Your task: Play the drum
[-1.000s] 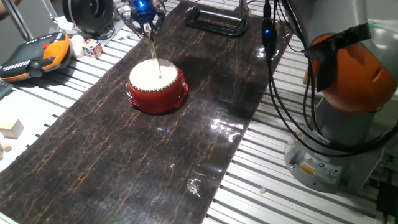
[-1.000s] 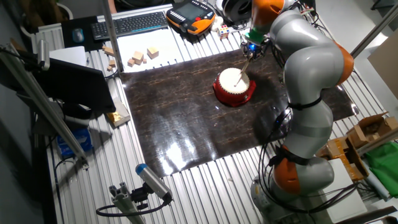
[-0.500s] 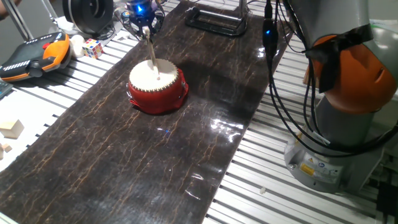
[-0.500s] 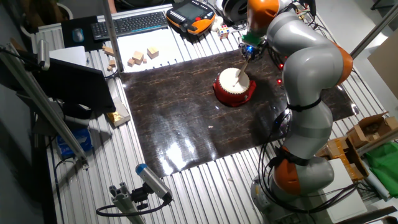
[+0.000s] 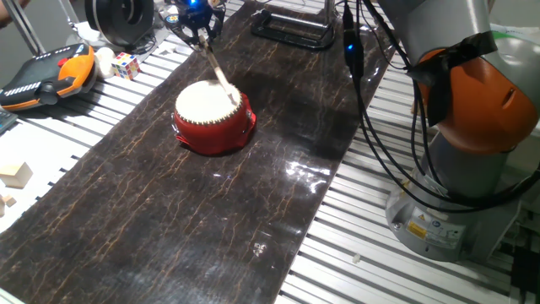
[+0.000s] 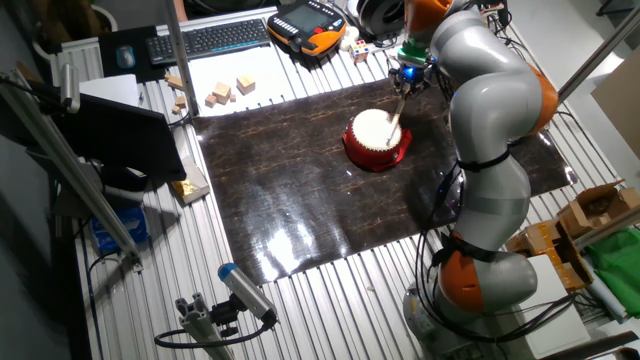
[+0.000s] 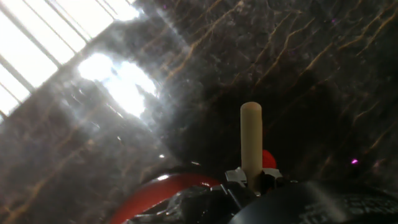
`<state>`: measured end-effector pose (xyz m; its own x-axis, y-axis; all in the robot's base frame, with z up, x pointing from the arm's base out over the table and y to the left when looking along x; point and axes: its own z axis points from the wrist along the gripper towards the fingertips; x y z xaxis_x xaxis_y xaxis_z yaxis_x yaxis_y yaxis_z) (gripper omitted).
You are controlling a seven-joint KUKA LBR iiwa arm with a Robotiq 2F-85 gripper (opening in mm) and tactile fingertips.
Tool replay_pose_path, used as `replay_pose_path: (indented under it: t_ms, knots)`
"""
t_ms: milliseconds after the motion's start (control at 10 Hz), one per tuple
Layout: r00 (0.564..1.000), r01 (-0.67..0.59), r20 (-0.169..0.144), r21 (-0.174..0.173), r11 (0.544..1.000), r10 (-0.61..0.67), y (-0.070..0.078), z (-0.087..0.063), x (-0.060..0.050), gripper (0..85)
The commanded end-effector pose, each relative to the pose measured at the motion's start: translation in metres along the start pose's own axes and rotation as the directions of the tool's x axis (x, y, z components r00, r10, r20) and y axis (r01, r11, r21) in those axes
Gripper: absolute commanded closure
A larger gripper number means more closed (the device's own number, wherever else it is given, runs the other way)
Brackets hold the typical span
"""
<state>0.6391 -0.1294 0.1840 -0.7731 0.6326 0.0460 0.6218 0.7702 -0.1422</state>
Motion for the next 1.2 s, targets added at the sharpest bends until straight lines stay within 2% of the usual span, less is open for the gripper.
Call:
replay_pose_path:
  t_ms: [0, 300, 600, 800, 900, 1100]
  knots:
    - [0.995, 0.102, 0.015, 0.017, 0.995, -0.103, -0.004, 0.001, 0.0, 84.3]
    - [0.98, 0.195, 0.028, 0.043, 0.98, -0.197, -0.013, 0.005, 0.001, 84.3]
    - [0.953, 0.298, 0.043, 0.058, 0.953, -0.301, -0.027, 0.016, 0.001, 84.3]
    - [0.936, 0.34, 0.066, 0.075, 0.938, -0.345, -0.031, 0.028, 0.001, 84.3]
    - [0.929, 0.358, 0.074, 0.077, 0.931, -0.363, -0.034, 0.035, 0.0, 84.3]
    - [0.918, 0.389, 0.062, 0.065, 0.919, -0.393, -0.04, 0.044, -0.004, 84.3]
